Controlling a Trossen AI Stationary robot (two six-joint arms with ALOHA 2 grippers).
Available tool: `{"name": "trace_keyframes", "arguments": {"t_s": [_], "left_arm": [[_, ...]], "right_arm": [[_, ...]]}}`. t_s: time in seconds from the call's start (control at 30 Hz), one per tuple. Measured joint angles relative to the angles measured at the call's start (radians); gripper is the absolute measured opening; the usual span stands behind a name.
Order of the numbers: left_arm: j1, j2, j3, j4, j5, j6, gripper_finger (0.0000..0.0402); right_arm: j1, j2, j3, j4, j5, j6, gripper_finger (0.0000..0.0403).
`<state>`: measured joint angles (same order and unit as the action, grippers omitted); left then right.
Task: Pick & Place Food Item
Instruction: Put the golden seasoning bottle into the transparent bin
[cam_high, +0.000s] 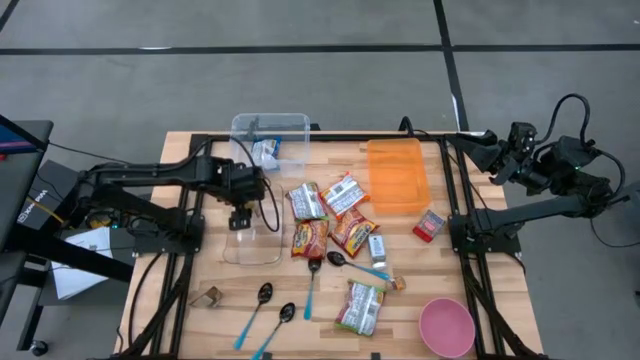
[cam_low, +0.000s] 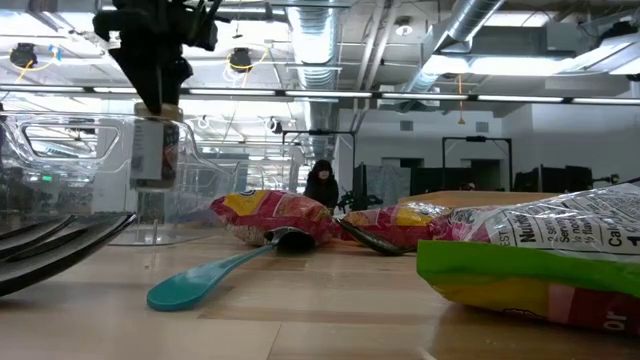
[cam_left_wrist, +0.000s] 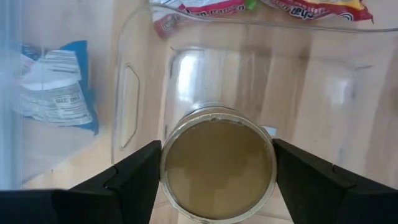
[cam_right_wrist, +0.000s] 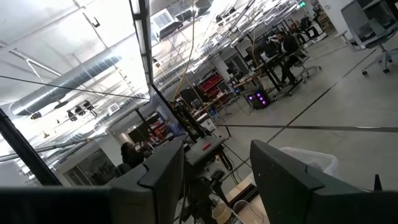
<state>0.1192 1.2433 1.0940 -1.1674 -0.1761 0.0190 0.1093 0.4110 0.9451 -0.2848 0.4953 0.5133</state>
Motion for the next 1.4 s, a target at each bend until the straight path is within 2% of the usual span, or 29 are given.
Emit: {"name": "trace_keyframes", "arguments": {"t_s": [0.47, 0.7, 0.83, 1.03, 1.17, 1.4], "left_arm": [[0.005, 0.003, -0.115, 0.077, -0.001, -0.024, 0.0269], [0.074, 0.003, -0.115, 0.087, 0.015, -0.024, 0.0269], [0.135, 0.003, -0.115, 0.106, 0.072, -0.003, 0.0269], [0.193, 0.003, -0.115, 0.117, 0.098, 0.007, 0.0269], [0.198, 0.003, -0.117, 0.122, 0.107, 0.014, 0.0269], [0.196, -0.002, -0.190, 0.151, 0.112, 0.002, 0.0269]], "right_arm": [[0.000, 0.000, 0.000, 0.000, -0.025, 0.003, 0.0180], [0.000, 0.000, 0.000, 0.000, -0.025, 0.003, 0.0180], [0.000, 0.000, 0.000, 0.000, -0.026, 0.003, 0.0180], [0.002, 0.000, 0.000, 0.000, -0.031, 0.003, 0.0180], [0.002, 0.000, 0.000, -0.012, -0.035, 0.001, 0.0180], [0.002, 0.000, 0.000, -0.029, -0.035, 0.001, 0.0180]]}}
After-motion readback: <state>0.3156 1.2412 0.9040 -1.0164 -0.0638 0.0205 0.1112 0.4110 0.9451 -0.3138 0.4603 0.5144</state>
